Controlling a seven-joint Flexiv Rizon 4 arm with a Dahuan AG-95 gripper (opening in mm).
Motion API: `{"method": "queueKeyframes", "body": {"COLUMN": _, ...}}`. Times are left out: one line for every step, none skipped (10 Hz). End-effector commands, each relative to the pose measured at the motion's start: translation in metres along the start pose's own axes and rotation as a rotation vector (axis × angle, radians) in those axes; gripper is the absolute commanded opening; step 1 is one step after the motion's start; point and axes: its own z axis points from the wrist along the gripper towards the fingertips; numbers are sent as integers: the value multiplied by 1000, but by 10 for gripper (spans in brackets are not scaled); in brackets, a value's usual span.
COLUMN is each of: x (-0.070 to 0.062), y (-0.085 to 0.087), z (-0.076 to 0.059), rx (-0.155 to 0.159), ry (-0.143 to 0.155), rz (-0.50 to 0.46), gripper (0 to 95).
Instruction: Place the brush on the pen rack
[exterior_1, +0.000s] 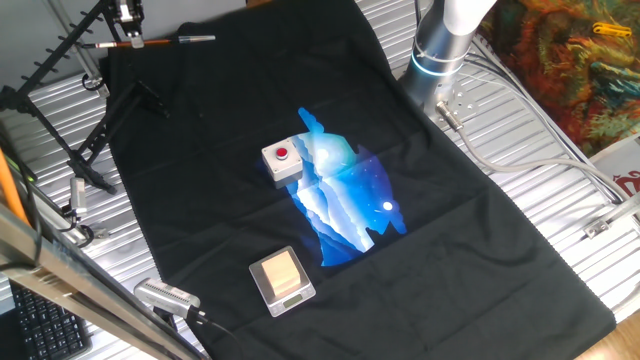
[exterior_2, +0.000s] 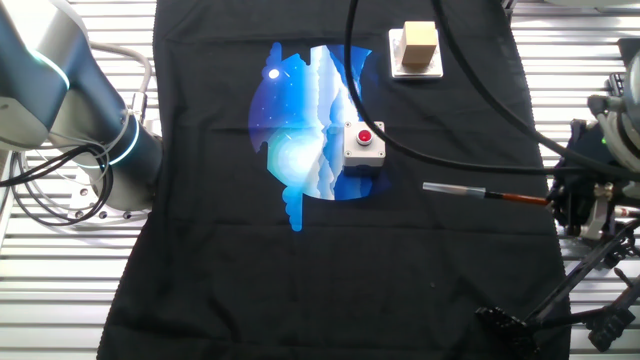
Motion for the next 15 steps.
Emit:
{"method": "queueKeyframes", "body": {"x": 0, "y": -1, "z": -1, "rx": -1, "ry": 0, "rz": -1, "gripper": 0}}
{"method": "queueKeyframes", "body": {"x": 0, "y": -3, "z": -1, "rx": 0, "ry": 0, "rz": -2, "gripper": 0}}
{"method": "queueKeyframes", "body": {"x": 0, "y": -3, "z": -1, "rx": -1, "ry": 0, "rz": -2, "gripper": 0}}
{"method": "queueKeyframes", "body": {"x": 1, "y": -4, "z": -1, "rx": -2, "ry": -1, "rz": -1, "gripper": 0}}
{"method": "queueKeyframes", "body": {"x": 1, "y": -4, "z": -1, "rx": -1, "ry": -1, "rz": 0, "gripper": 0}}
{"method": "queueKeyframes", "body": {"x": 1, "y": -5, "z": -1, "rx": -1, "ry": -2, "rz": -1, "gripper": 0}}
{"method": "queueKeyframes", "body": {"x": 1, "y": -6, "z": -2, "rx": -1, "ry": -2, "rz": -2, "gripper": 0}}
{"method": "queueKeyframes", "body": {"x": 1, "y": -7, "z": -2, "rx": -2, "ry": -3, "rz": -3, "gripper": 0}}
{"method": "queueKeyframes", "body": {"x": 1, "y": -8, "z": -2, "rx": -4, "ry": -4, "rz": -3, "gripper": 0}}
{"method": "queueKeyframes", "body": {"x": 1, "y": -8, "z": -1, "rx": -4, "ry": -4, "rz": -3, "gripper": 0}}
{"method": "queueKeyframes", "body": {"x": 1, "y": -8, "z": -1, "rx": -5, "ry": -5, "rz": -2, "gripper": 0}}
{"method": "queueKeyframes", "body": {"x": 1, "y": -8, "z": 0, "rx": -5, "ry": -7, "rz": -4, "gripper": 0}}
{"method": "queueKeyframes", "body": {"x": 1, "y": -9, "z": 1, "rx": -8, "ry": -10, "rz": -5, "gripper": 0}}
{"method": "queueKeyframes", "body": {"x": 1, "y": -9, "z": 1, "rx": -9, "ry": -11, "rz": -6, "gripper": 0}}
{"method": "queueKeyframes", "body": {"x": 1, "y": -9, "z": 2, "rx": -9, "ry": -12, "rz": -7, "gripper": 0}}
